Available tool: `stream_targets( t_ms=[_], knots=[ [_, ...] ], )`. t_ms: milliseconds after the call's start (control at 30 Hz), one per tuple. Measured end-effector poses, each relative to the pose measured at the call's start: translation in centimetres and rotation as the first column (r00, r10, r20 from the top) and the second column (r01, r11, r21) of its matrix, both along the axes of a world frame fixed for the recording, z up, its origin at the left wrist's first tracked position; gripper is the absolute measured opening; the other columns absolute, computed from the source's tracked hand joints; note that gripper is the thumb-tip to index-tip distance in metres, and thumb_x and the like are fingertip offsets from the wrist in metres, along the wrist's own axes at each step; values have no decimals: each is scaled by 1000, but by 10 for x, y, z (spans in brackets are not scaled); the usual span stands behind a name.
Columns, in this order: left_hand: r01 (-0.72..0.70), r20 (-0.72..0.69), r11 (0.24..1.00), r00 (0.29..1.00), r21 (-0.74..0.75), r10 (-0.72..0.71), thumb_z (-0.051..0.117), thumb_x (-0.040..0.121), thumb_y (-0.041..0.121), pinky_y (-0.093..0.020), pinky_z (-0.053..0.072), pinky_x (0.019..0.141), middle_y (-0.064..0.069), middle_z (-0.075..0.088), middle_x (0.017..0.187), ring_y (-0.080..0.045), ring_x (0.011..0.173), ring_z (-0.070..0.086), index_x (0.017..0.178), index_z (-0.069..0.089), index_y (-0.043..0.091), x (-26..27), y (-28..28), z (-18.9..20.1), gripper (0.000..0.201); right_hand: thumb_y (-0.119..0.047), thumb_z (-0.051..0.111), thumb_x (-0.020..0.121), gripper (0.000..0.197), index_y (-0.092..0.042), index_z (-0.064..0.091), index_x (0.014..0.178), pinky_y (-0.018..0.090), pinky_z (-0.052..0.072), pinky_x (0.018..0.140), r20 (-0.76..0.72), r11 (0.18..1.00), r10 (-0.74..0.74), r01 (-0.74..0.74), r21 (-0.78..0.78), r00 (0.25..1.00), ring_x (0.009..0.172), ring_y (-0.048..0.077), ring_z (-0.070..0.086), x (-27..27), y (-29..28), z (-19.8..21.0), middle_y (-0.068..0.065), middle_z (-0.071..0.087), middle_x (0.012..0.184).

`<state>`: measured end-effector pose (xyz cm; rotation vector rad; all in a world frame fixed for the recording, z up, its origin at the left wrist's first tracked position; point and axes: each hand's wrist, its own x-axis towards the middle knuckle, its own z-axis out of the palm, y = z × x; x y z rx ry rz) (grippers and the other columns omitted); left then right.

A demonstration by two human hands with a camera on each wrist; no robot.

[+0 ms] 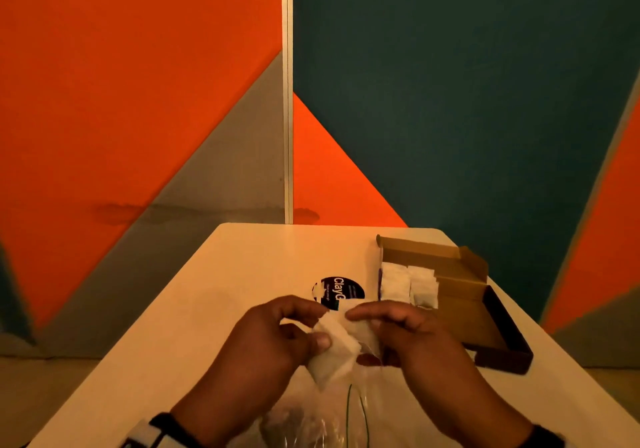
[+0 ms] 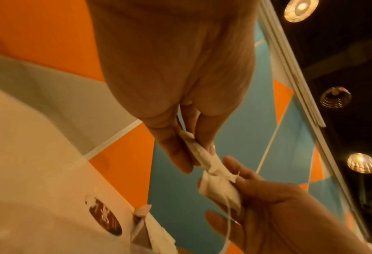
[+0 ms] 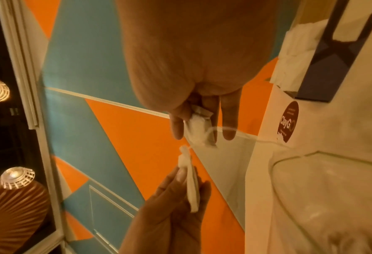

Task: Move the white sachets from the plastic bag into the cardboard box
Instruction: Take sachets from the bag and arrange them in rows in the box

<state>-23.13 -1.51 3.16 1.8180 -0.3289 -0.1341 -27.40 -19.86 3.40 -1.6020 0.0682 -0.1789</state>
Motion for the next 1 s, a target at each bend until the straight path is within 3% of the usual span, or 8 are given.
stream_targets(
  t_ms=[133, 200, 267, 400, 533, 800, 867, 1000],
  knots=[
    [-7, 131, 977, 991, 213, -21, 77, 83, 21, -30, 56, 80, 8, 75, 82, -6, 76, 69, 87, 75, 27, 1, 12, 11, 7, -5, 47, 99, 43, -25, 79, 78, 31, 62, 72, 2, 979, -79, 78, -189, 997, 95, 12, 60, -4, -10, 0, -22, 59, 107],
    [-2, 203, 951, 977, 309, -64, 76, 84, 25, -14, 51, 68, 11, 73, 82, 1, 75, 65, 83, 73, 30, -1, 15, 18, 5, -8, 51, 98, 38, -27, 80, 81, 33, 61, 77, -33, 968, -30, 21, -251, 999, 97, 11, 61, -7, -11, -1, -24, 61, 106],
    [0, 260, 917, 959, 400, -113, 75, 85, 28, -8, 46, 63, 14, 70, 84, 5, 79, 60, 83, 72, 32, -2, 15, 24, 5, -17, 57, 95, 28, -32, 80, 88, 35, 59, 84, -35, 955, 60, -67, -288, 998, 100, 9, 63, -10, -10, -3, -23, 68, 104],
    [41, 311, 835, 917, 549, -250, 71, 88, 26, -7, 45, 68, 19, 65, 90, 10, 89, 55, 88, 72, 33, -6, 9, 31, 7, -35, 60, 93, 18, -37, 75, 103, 32, 52, 95, -81, 846, 240, -249, -471, 967, 100, 1, 66, -13, 0, -3, -20, 72, 104],
    [70, 319, 758, 879, 649, -354, 67, 91, 24, -10, 45, 74, 21, 62, 92, 4, 88, 57, 91, 71, 36, -7, 9, 35, 13, -37, 66, 89, 12, -34, 77, 93, 29, 54, 88, -82, 793, 187, -200, -575, 979, 87, -1, 66, -10, -2, -4, -20, 73, 92],
    [186, 216, 729, 881, 658, -420, 72, 86, 33, -25, 55, 79, 18, 69, 91, 1, 83, 64, 94, 73, 36, -2, 11, 36, 8, -41, 64, 89, 11, -38, 74, 93, 12, 46, 78, 15, 703, 159, -103, -704, 987, 90, -14, 59, -12, -7, -3, -32, 68, 89],
    [166, 231, 710, 874, 685, -427, 70, 88, 34, -19, 51, 73, 21, 68, 90, 4, 83, 61, 91, 72, 36, -1, 12, 35, 4, -43, 63, 90, 14, -38, 74, 96, 11, 46, 79, 20, 646, 164, -92, -757, 986, 90, -12, 59, -12, -10, -1, -31, 68, 93],
    [85, 249, 654, 882, 751, -401, 65, 91, 36, -14, 39, 62, 26, 64, 85, 5, 79, 57, 85, 65, 42, 10, 34, 34, 9, -45, 58, 93, 21, -39, 70, 108, 13, 47, 85, -19, 414, 166, -87, -906, 986, 95, -5, 59, -12, -28, 7, -27, 67, 107]
  ],
)
